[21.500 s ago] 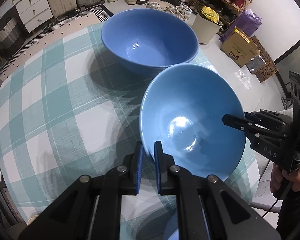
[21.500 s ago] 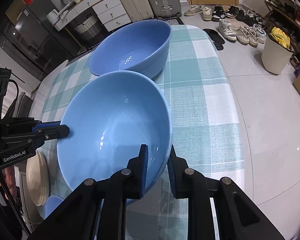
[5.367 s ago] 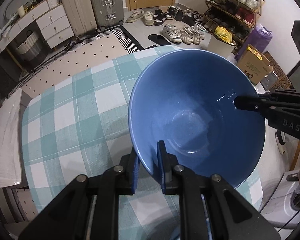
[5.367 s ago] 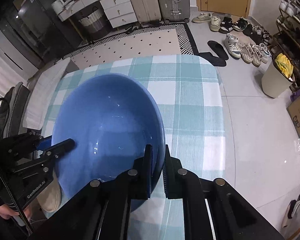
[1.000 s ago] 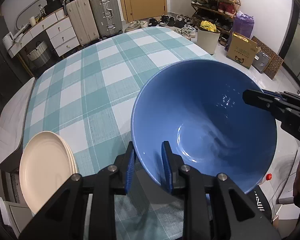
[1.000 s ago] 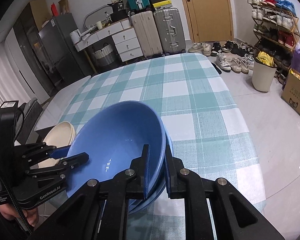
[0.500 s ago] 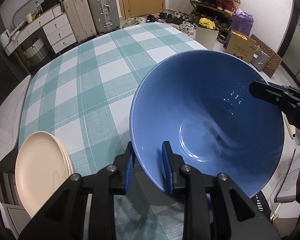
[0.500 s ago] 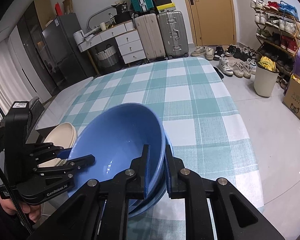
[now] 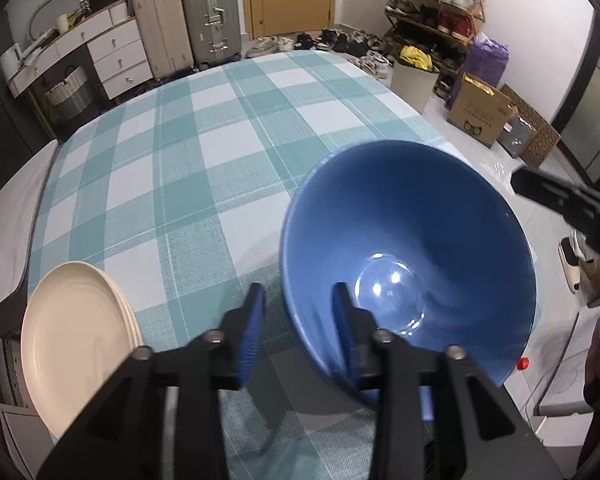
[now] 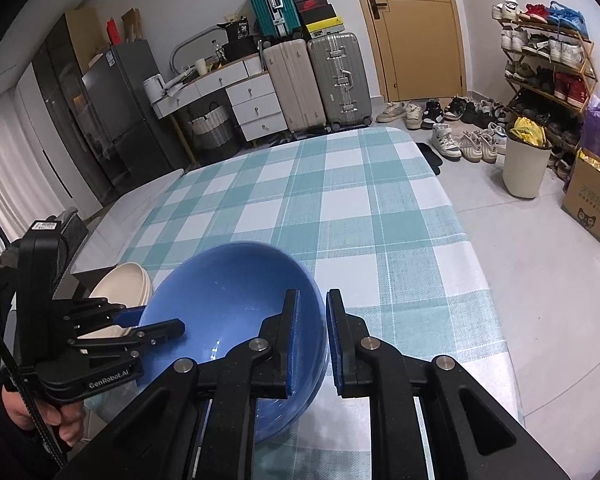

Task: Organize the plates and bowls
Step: 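Open both tools to release the nested blue bowl, then move both open tools down around the rim of the stacked blue bowls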

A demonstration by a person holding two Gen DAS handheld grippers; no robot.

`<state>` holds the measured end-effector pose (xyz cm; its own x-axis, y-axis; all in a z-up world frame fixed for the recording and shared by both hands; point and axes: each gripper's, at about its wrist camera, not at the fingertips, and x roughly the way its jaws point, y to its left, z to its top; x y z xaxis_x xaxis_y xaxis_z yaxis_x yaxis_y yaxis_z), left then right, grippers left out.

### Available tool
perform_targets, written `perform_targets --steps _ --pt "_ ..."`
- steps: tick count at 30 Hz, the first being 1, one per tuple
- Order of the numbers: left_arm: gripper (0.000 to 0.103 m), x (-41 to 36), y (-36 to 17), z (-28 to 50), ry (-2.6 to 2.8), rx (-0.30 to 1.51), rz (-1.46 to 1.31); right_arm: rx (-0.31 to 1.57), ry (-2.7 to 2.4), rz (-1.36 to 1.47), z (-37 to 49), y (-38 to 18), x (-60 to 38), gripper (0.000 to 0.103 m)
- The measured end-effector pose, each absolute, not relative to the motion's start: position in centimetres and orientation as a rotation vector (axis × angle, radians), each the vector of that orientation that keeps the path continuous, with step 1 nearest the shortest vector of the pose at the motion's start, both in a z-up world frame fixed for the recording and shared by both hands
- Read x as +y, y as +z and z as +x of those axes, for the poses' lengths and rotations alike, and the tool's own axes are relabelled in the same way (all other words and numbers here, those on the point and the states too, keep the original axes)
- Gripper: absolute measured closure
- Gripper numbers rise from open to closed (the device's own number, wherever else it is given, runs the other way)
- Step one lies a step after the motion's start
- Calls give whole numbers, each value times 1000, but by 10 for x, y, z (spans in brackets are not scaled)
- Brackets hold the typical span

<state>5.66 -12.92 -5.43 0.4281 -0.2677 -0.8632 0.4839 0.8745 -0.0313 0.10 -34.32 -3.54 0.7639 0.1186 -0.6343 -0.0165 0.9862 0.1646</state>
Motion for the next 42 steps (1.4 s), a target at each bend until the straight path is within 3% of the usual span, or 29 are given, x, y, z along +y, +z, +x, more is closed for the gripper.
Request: perform_targets --steps 3,11,15,17,19,20,21,22,24,27,32,42 --pt "60 -124 -53 60 -412 1001 251 705 73 163 0 -38 -346 90" --pt "56 -109 -34 51 -388 920 184 647 73 185 -18 -30 -348 77" --pt "55 -98 -22 41 -348 848 161 579 97 157 -32 -20 -336 50" --pt "54 -89 -15 34 -353 812 127 529 108 125 -42 -15 -326 43" --pt "51 -80 -8 29 -369 790 91 491 121 88 -51 -10 -315 24" --pt "49 -71 -4 26 -361 766 63 478 124 75 -53 -9 -311 19" --pt "38 -66 -1 23 -345 751 51 457 124 61 -57 -8 -307 15" --pt "15 -60 1 20 -327 733 45 428 121 47 -61 -8 -302 15" --pt "0 -46 8 10 -266 662 41 394 115 36 -66 -9 -293 13" --pt "0 -28 17 -8 -186 552 47 407 141 58 -67 -11 -283 9" --pt "0 -10 17 -20 -108 545 21 346 168 38 -84 -8 -266 1" --pt "0 7 14 -48 12 502 15 293 147 34 -103 -7 -254 1"
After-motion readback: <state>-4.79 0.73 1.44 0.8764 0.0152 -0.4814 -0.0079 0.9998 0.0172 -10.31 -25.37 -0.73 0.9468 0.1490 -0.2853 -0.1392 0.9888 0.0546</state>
